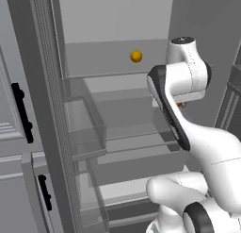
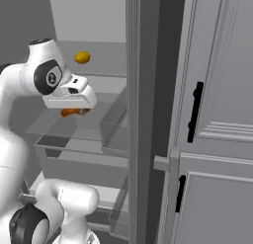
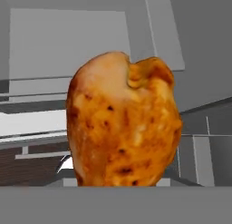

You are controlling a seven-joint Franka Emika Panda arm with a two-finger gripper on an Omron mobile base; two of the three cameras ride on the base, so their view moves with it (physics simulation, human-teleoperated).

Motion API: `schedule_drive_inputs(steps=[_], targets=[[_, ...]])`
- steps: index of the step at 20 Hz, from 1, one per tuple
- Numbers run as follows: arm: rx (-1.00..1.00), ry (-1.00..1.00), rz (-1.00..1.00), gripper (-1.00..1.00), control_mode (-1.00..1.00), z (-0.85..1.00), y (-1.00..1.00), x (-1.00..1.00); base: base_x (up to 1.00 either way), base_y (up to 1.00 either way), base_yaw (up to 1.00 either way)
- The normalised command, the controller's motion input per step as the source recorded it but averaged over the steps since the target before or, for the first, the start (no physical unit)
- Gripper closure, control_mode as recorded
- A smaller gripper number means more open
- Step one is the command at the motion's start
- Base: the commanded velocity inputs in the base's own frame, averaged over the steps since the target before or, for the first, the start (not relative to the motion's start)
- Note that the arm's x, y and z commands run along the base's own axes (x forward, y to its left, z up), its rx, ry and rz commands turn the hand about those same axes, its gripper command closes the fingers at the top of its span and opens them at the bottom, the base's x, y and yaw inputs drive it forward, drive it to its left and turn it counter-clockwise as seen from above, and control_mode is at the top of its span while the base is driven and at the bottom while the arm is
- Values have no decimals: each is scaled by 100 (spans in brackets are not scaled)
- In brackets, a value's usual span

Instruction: Place one lemon and one chicken drumstick in each tupperware on the nearby counter, to pack two identical lunches.

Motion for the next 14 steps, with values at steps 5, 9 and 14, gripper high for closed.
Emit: schedule_drive_inputs(steps=[5,9,14], targets=[[2,24,0,100,-100,-98,10,-75,0,0,0],[3,11,0,100,-100,-58,0,-31,0,0,0],[0,0,0,100,100,-1,0,-32,-20,0,-1]])
